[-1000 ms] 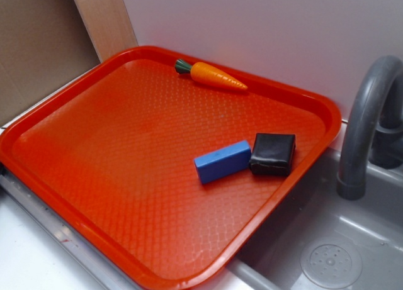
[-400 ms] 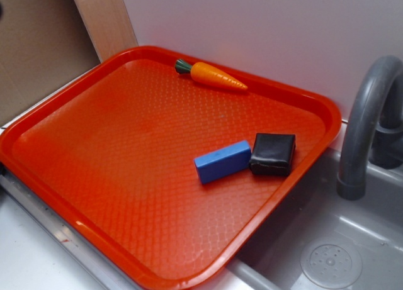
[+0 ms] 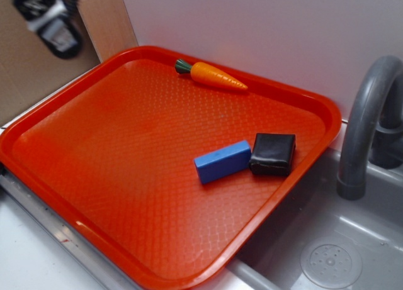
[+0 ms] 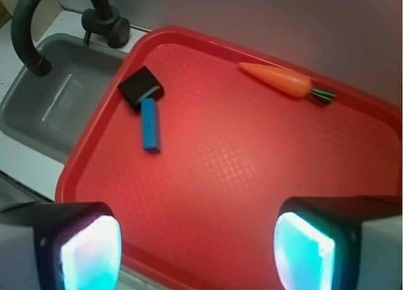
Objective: Grab the blue block.
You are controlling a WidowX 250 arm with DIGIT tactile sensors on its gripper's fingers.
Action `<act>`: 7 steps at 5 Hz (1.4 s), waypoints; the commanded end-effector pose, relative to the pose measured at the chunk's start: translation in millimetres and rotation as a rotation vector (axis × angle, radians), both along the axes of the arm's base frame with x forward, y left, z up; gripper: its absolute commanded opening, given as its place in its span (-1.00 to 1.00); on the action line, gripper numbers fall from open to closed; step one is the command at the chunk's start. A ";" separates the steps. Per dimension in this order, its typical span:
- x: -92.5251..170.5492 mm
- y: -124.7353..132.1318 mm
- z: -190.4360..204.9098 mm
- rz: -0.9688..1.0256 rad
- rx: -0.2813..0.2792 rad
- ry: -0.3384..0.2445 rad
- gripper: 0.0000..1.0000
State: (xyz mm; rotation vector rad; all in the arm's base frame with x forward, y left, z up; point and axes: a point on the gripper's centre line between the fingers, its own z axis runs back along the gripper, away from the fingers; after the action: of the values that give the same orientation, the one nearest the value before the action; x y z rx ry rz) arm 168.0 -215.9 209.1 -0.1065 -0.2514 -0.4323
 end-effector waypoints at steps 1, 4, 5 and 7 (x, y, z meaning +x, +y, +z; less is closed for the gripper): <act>17.7 -48.7 -26.5 -0.041 0.051 0.029 1.00; 39.0 -87.7 -111.6 -0.108 0.165 0.097 1.00; 40.8 -90.3 -134.0 -0.096 0.192 0.132 1.00; 43.1 -103.2 -155.9 -0.156 0.188 0.142 -0.19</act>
State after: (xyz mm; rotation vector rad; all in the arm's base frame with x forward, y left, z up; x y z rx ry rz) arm 217.0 -310.6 36.1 0.0626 -0.0149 -0.5769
